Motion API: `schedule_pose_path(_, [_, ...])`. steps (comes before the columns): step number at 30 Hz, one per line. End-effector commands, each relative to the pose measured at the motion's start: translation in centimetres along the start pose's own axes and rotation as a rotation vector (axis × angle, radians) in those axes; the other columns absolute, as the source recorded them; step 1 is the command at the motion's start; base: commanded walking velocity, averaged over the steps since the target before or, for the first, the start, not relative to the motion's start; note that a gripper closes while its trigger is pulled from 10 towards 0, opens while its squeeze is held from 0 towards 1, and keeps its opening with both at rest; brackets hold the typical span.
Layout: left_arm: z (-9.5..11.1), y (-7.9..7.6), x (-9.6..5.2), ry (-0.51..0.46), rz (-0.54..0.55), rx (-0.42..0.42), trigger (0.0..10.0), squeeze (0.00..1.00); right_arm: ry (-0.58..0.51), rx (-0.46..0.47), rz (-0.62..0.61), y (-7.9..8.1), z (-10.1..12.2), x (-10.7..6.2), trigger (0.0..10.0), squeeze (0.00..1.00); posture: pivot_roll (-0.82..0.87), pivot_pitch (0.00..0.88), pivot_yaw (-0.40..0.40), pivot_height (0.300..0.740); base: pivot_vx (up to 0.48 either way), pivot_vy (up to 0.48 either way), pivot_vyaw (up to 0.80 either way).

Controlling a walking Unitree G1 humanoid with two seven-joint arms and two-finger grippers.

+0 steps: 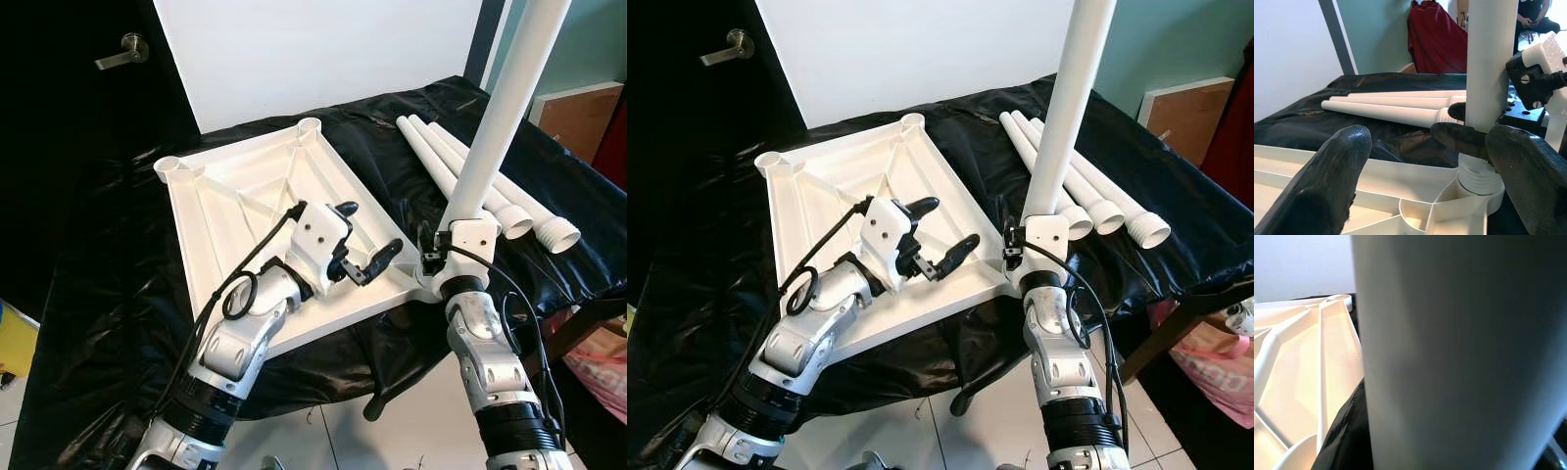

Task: Building children table

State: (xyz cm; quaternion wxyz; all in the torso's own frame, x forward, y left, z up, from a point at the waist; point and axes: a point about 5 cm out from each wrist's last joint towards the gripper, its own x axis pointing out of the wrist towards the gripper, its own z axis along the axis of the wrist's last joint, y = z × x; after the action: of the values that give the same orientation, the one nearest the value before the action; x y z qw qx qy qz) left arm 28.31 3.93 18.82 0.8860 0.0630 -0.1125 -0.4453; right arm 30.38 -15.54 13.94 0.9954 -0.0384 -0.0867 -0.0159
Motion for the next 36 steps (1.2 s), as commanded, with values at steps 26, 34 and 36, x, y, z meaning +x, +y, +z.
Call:
schedule_pose_path(26, [0.1,-0.6,-0.2,-0.003,-0.077,0.019,10.0,0.00,-0.005,-0.080,0.268,0.3,-3.2,-1.9,10.0,0.00,-0.12,0.000,0.079,0.740,0.000,0.000,0.00])
schedule_pose_path(34, [0.3,-0.7,-0.3,-0.003,-0.082,0.020,10.0,0.00,0.005,0.026,0.269,0.1,-4.0,-2.3,10.0,0.00,-0.12,0.000,0.085,0.740,0.000,0.000,0.00])
schedule_pose_path(36, [0.3,-0.6,-0.2,-0.003,-0.082,0.020,10.0,0.00,0.018,0.028,0.261,0.0,-4.1,-2.2,10.0,0.00,-0.12,0.000,0.086,0.740,0.000,0.000,0.00])
